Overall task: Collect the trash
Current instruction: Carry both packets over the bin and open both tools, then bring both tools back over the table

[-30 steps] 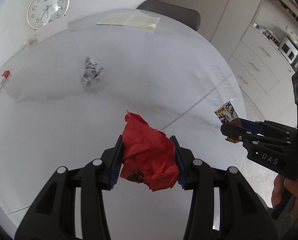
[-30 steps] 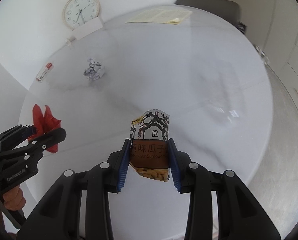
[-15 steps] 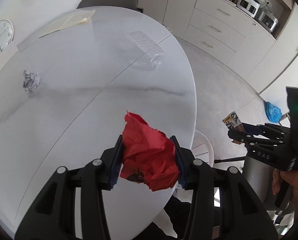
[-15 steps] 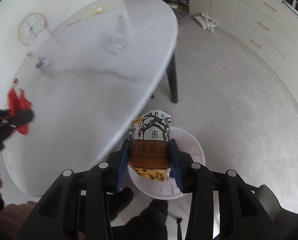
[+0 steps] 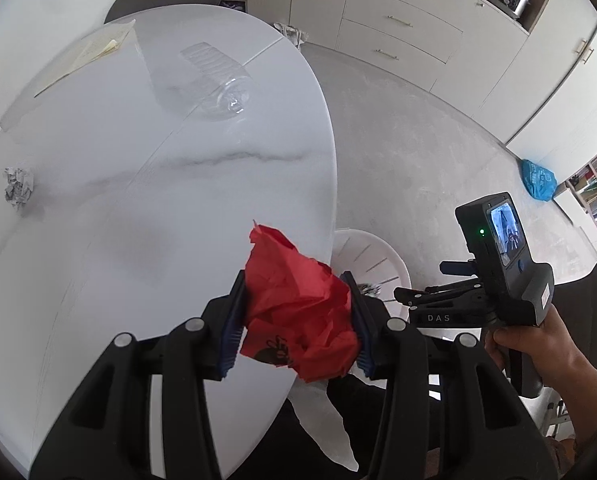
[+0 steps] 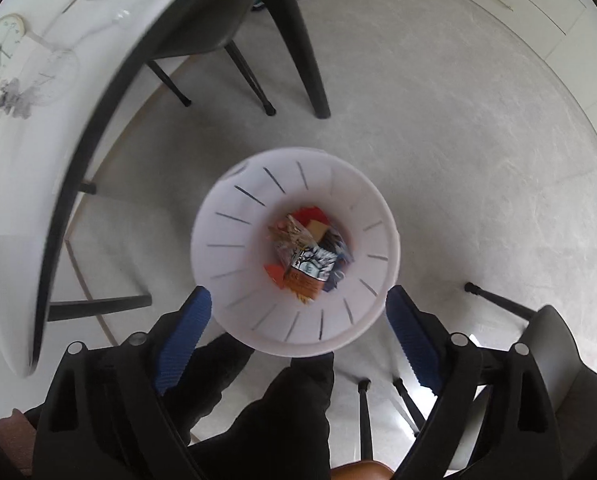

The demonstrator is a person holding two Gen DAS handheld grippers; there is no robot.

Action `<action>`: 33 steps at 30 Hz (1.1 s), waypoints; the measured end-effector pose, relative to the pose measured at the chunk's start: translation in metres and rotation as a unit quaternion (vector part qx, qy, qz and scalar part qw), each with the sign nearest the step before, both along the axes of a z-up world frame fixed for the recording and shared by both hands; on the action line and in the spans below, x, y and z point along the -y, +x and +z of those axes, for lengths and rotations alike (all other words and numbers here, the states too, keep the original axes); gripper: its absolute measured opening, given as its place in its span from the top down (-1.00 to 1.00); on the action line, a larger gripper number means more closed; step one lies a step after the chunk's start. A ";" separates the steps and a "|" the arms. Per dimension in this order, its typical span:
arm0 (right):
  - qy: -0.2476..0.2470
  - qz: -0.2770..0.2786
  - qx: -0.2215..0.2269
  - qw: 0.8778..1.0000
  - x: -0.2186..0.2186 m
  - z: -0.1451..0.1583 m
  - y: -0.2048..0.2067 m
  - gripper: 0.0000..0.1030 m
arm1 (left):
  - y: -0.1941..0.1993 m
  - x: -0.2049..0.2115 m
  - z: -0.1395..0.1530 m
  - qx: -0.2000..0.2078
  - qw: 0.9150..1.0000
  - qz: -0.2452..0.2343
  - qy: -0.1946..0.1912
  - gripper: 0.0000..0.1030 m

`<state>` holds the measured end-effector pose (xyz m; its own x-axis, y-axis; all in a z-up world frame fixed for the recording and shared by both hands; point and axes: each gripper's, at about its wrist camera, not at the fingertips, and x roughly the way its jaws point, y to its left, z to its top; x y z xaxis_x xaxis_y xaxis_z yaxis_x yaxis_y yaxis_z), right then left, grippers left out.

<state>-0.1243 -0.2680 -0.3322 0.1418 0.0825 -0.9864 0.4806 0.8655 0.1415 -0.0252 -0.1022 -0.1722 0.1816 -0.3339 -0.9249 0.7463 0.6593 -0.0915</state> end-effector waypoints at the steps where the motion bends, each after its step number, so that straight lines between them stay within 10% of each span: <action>1: 0.003 -0.011 -0.001 1.000 0.004 0.000 -0.004 -0.76 | 0.000 0.006 -0.003 -0.002 1.000 -0.003 0.003 0.14; 18: -0.035 -0.090 0.050 0.994 0.073 0.081 -0.072 -0.95 | -0.056 0.085 -0.059 -0.050 0.993 -0.102 0.036 0.13; 25: -0.034 -0.079 0.053 0.995 0.080 0.085 -0.083 -0.95 | -0.073 0.102 -0.097 -0.077 0.989 -0.107 0.070 -0.51; 33: -0.040 -0.061 0.053 0.996 0.084 0.089 -0.085 -0.95 | -0.082 0.101 -0.084 -0.051 0.992 -0.094 0.069 -0.71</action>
<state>-0.2089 -0.3516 -0.2428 0.2490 -0.0192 -0.9683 0.5683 0.8125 0.1301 -0.1070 -0.2033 -0.2561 0.0313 -0.2211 -0.9747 0.8483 0.5217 -0.0911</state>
